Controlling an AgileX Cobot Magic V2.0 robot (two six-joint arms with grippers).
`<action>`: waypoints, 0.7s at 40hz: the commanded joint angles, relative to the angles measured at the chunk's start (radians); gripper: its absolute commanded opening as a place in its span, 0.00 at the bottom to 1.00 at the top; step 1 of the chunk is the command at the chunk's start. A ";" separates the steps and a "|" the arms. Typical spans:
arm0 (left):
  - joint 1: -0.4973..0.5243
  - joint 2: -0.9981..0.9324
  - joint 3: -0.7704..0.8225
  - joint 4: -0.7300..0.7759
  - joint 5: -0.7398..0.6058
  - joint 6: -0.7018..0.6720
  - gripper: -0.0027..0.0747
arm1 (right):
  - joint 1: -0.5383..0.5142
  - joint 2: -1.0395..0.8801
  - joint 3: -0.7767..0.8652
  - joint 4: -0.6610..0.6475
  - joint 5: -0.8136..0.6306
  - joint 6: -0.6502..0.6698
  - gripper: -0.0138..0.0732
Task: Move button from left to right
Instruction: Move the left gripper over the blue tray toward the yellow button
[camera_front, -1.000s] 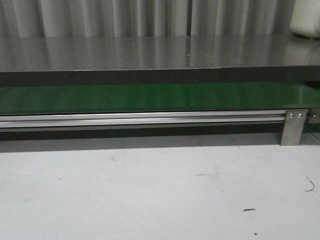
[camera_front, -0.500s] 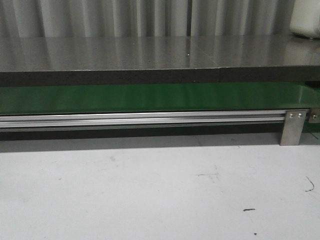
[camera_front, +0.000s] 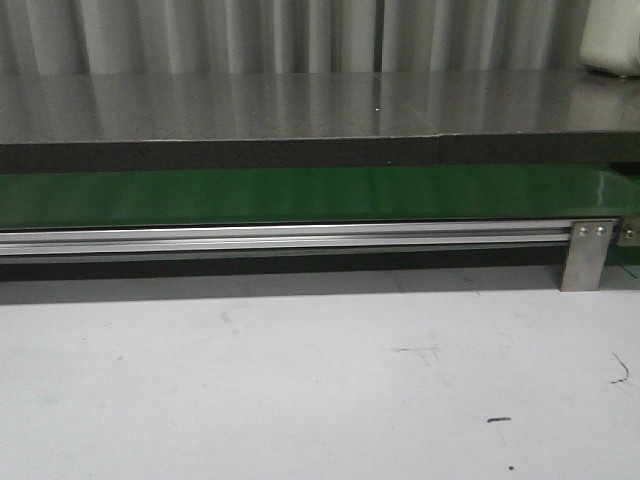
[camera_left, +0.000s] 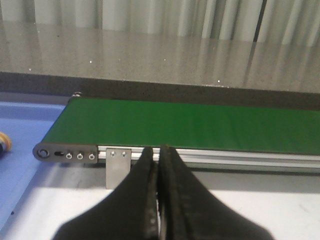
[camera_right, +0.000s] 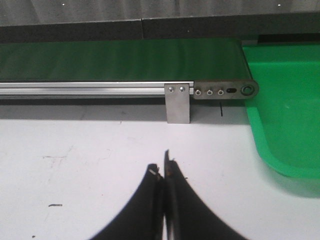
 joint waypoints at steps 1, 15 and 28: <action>0.000 -0.017 0.027 -0.001 -0.184 -0.008 0.01 | 0.002 -0.017 -0.009 0.003 -0.136 -0.005 0.09; 0.000 0.086 -0.305 0.122 -0.105 0.002 0.01 | 0.002 0.088 -0.344 0.003 -0.063 -0.005 0.09; 0.000 0.467 -0.579 0.160 0.225 0.002 0.01 | 0.002 0.550 -0.651 0.002 0.118 -0.006 0.09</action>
